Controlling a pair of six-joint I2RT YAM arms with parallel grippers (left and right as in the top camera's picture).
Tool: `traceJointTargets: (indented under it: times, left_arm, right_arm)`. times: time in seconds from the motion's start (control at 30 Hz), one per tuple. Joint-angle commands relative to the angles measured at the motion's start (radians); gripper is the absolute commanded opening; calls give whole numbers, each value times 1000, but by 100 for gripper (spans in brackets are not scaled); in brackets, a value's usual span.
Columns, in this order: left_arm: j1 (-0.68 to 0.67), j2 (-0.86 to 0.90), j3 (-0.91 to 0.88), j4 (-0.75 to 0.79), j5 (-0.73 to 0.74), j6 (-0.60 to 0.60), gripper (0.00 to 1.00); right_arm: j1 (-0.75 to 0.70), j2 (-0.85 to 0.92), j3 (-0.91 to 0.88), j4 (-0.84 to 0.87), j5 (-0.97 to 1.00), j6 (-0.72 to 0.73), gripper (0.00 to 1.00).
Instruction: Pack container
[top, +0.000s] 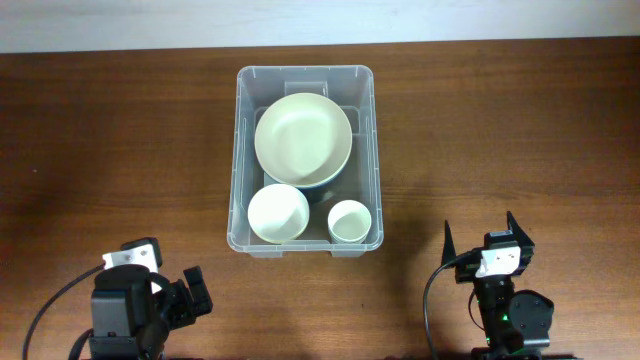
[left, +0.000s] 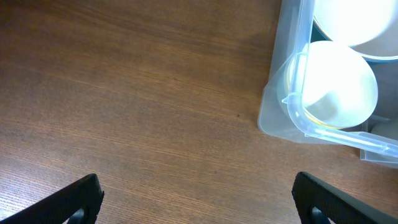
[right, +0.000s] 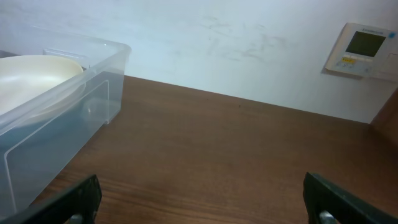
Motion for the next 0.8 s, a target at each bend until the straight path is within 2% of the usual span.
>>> traceJointTargets:
  times: [0.0, 0.5, 0.6, 0.77]
  left_arm:
    - [-4, -6, -3, 2, 7, -13, 99]
    - [-4, -31, -5, 37, 6, -12, 99]
    - [-3, -79, -48, 129, 0, 14, 99]
    - [-3, -237, -259, 418, 0, 101, 99]
  right_arm:
    - [5, -10, -5, -7, 16, 0, 99]
    - [5, -10, -5, -8, 16, 0, 99]
    - [5, -10, -5, -7, 16, 0, 99]
    - [5, -10, -5, -8, 16, 0, 99]
